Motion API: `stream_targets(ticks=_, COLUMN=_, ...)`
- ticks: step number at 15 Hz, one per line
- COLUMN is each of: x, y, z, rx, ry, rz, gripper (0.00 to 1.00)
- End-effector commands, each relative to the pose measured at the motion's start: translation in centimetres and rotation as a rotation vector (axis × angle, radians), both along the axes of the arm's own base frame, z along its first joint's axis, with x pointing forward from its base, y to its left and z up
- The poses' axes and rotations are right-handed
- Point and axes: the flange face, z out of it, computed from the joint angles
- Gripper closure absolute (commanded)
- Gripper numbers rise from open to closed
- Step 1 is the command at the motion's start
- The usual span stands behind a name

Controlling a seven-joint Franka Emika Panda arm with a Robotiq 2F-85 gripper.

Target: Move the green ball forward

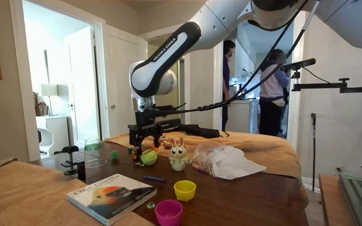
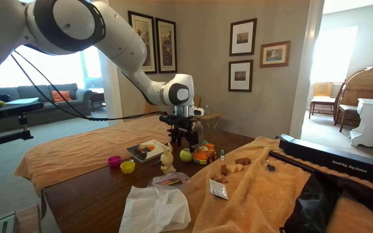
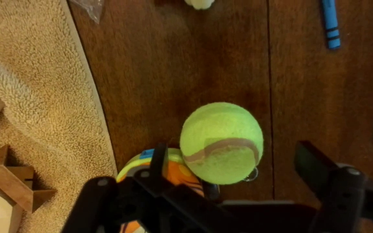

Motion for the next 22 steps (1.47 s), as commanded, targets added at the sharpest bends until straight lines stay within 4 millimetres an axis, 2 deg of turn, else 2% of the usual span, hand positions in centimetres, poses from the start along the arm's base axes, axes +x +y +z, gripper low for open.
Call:
stream_targets(ticks=1, x=0.3, y=0.0, z=-0.4, rx=0.015, ry=0.002, rz=0.021, gripper=0.00)
stream_targets(ticks=5, x=0.5, y=-0.2, z=-0.9, rx=0.029, ry=-0.018, rz=0.064, gripper=0.00)
stream_targets(ticks=6, x=0.6, y=-0.2, z=-1.0, rx=0.034, ry=-0.030, rz=0.080, gripper=0.05)
stream_targets(ticks=7, x=0.7, y=-0.1, z=-1.1, rx=0.039, ry=-0.041, rz=0.093, gripper=0.28)
stream_targets(ticks=9, x=1.0, y=-0.1, z=-1.2, rx=0.052, ry=-0.071, rz=0.114, gripper=0.32)
stream_targets(ticks=13, x=1.1, y=0.2, z=-1.6, rx=0.073, ry=-0.096, rz=0.137, gripper=0.62)
stream_targets(ticks=14, x=1.1, y=0.2, z=-1.6, rx=0.067, ry=-0.088, rz=0.134, gripper=0.65)
stream_targets(ticks=16, x=1.2, y=0.2, z=-1.5, rx=0.058, ry=-0.083, rz=0.133, gripper=0.66)
stream_targets(ticks=17, x=1.2, y=0.2, z=-1.4, rx=0.054, ry=-0.085, rz=0.136, gripper=0.66)
stream_targets(ticks=18, x=1.2, y=0.2, z=-1.3, rx=0.055, ry=-0.087, rz=0.136, gripper=0.16)
stream_targets(ticks=19, x=1.2, y=0.3, z=-1.1, rx=0.056, ry=-0.089, rz=0.139, gripper=0.14)
stream_targets(ticks=21, x=1.1, y=0.5, z=-0.8, rx=0.051, ry=-0.094, rz=0.140, gripper=0.01)
stream_targets(ticks=22, x=1.0, y=0.6, z=-0.6, rx=0.049, ry=-0.090, rz=0.139, gripper=0.00)
